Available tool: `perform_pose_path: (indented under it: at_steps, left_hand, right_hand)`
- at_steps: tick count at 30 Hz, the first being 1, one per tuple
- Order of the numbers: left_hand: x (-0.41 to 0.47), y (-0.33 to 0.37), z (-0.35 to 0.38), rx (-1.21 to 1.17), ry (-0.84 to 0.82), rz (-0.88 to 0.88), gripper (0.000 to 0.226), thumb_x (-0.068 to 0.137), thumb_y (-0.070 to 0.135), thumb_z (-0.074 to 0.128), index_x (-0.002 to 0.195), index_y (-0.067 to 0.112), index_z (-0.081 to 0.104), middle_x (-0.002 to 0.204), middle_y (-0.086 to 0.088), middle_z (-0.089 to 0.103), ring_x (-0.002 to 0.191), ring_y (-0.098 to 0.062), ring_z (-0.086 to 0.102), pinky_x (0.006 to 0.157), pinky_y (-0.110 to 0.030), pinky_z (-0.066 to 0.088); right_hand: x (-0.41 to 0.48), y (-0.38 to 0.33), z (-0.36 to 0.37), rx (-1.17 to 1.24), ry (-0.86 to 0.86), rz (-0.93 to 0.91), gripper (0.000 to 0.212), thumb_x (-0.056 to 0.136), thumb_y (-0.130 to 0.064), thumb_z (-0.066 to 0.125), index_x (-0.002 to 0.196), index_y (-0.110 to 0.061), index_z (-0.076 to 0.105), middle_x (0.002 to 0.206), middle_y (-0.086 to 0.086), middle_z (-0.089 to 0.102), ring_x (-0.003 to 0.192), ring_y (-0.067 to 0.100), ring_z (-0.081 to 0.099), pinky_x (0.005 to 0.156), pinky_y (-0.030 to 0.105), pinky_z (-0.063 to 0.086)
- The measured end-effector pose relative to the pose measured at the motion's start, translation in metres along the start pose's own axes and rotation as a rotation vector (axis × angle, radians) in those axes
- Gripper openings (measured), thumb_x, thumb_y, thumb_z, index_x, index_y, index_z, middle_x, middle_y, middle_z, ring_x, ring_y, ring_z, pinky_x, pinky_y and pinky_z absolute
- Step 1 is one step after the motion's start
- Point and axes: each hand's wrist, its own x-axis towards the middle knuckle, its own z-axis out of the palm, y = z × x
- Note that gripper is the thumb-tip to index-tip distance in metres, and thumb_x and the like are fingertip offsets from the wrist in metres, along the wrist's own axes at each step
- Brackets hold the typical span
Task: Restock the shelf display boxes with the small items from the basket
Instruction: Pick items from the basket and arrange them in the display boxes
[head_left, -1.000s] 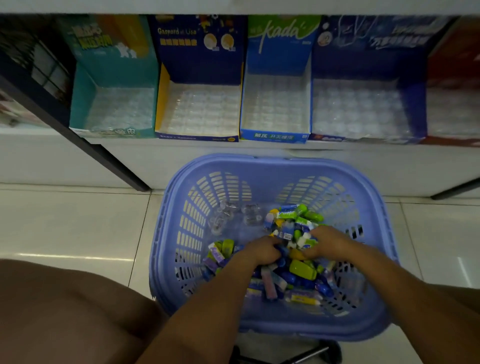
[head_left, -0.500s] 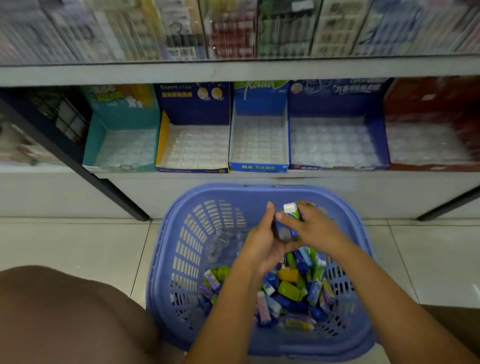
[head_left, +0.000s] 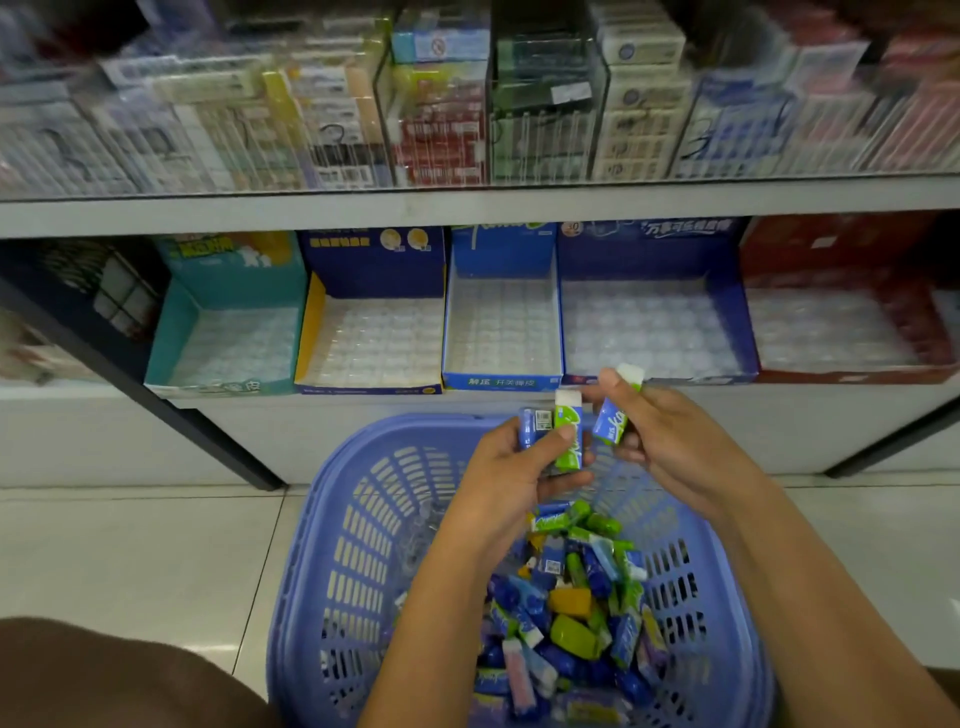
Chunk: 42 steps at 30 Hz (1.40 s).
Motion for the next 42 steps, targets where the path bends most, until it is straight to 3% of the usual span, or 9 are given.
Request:
perform_pose_path:
  at_steps: [6, 12, 15, 18, 23, 29, 32, 36, 42]
  left_hand:
    - [0.022, 0.013, 0.010, 0.072, 0.066, 0.047, 0.013, 0.094, 0.009, 0.056, 0.101, 0.002, 0.063, 0.082, -0.007, 0.071, 0.072, -0.014, 0.070, 0.065, -0.024, 0.058]
    - [0.045, 0.019, 0.018, 0.128, 0.134, 0.036, 0.008, 0.094, 0.011, 0.058, 0.091, 0.011, 0.065, 0.085, -0.009, 0.070, 0.075, -0.018, 0.069, 0.064, -0.023, 0.057]
    - [0.054, 0.017, 0.023, 0.197, 0.135, 0.025, 0.008, 0.094, 0.012, 0.057, 0.094, 0.008, 0.064, 0.091, -0.015, 0.067, 0.071, -0.016, 0.069, 0.063, -0.022, 0.056]
    - [0.063, 0.013, 0.034, 0.170, 0.185, 0.016, 0.011, 0.095, 0.010, 0.055, 0.101, 0.004, 0.063, 0.089, -0.014, 0.068, 0.071, -0.017, 0.068, 0.060, -0.021, 0.057]
    - [0.080, 0.004, 0.051, 0.205, 0.269, 0.029, 0.009, 0.096, 0.007, 0.054, 0.100, 0.002, 0.059, 0.096, -0.018, 0.065, 0.081, -0.026, 0.064, 0.065, -0.027, 0.059]
    - [0.083, -0.009, 0.055, 0.274, 0.322, -0.001, 0.016, 0.096, 0.011, 0.054, 0.103, -0.002, 0.061, 0.101, -0.024, 0.065, 0.082, -0.028, 0.063, 0.082, -0.043, 0.057]
    - [0.080, -0.008, 0.056, 0.209, 0.295, -0.018, 0.016, 0.096, 0.009, 0.054, 0.105, -0.003, 0.060, 0.098, -0.021, 0.065, 0.079, -0.024, 0.064, 0.076, -0.036, 0.059]
    - [0.067, 0.005, 0.053, 0.105, 0.257, 0.042, 0.012, 0.096, 0.008, 0.054, 0.103, 0.002, 0.061, 0.095, -0.015, 0.069, 0.077, -0.020, 0.068, 0.065, -0.023, 0.058]
    - [0.044, 0.037, -0.001, 0.059, 0.426, 0.146, 0.008, 0.094, 0.006, 0.055, 0.090, 0.007, 0.062, 0.093, -0.014, 0.071, 0.070, -0.014, 0.072, 0.070, -0.027, 0.060]
  right_hand:
    - [0.025, -0.023, -0.029, -0.041, 0.262, -0.235, 0.006, 0.083, -0.020, 0.069, 0.088, -0.017, 0.071, 0.056, -0.008, 0.062, 0.051, 0.001, 0.051, 0.053, 0.011, 0.045]
    - [0.052, -0.035, -0.059, -0.044, 0.265, -0.226, 0.013, 0.085, -0.010, 0.066, 0.090, -0.022, 0.069, 0.087, -0.005, 0.072, 0.082, 0.004, 0.066, 0.074, 0.014, 0.052]
    - [0.071, -0.039, -0.061, -0.004, 0.186, -0.130, 0.010, 0.097, -0.008, 0.048, 0.104, -0.008, 0.055, 0.092, 0.004, 0.065, 0.079, 0.014, 0.065, 0.067, 0.020, 0.056]
    - [0.089, -0.045, -0.062, -0.382, 0.179, -0.076, 0.020, 0.098, -0.012, 0.048, 0.115, -0.005, 0.054, 0.090, 0.010, 0.062, 0.068, 0.018, 0.061, 0.056, 0.022, 0.051]
    - [0.117, -0.056, -0.069, -1.073, 0.303, -0.170, 0.025, 0.092, -0.015, 0.056, 0.114, -0.005, 0.062, 0.114, 0.017, 0.064, 0.104, 0.031, 0.059, 0.084, 0.030, 0.043]
    - [0.140, -0.065, -0.065, -0.982, 0.401, -0.303, 0.020, 0.090, -0.011, 0.055, 0.099, 0.005, 0.064, 0.107, 0.022, 0.064, 0.102, 0.032, 0.058, 0.083, 0.028, 0.040]
    - [0.144, -0.065, -0.052, -0.819, 0.382, -0.377, 0.018, 0.090, -0.016, 0.058, 0.101, -0.003, 0.065, 0.108, 0.016, 0.066, 0.101, 0.022, 0.057, 0.076, 0.014, 0.033]
    - [0.146, -0.065, -0.033, -0.794, 0.367, -0.484, 0.017, 0.092, -0.017, 0.057, 0.097, -0.003, 0.064, 0.102, 0.016, 0.066, 0.101, 0.026, 0.059, 0.083, 0.020, 0.037]
    - [0.149, -0.067, -0.001, -0.847, 0.492, -0.565, 0.031, 0.093, -0.024, 0.057, 0.107, 0.003, 0.062, 0.109, 0.022, 0.065, 0.110, 0.033, 0.057, 0.093, 0.017, 0.030]
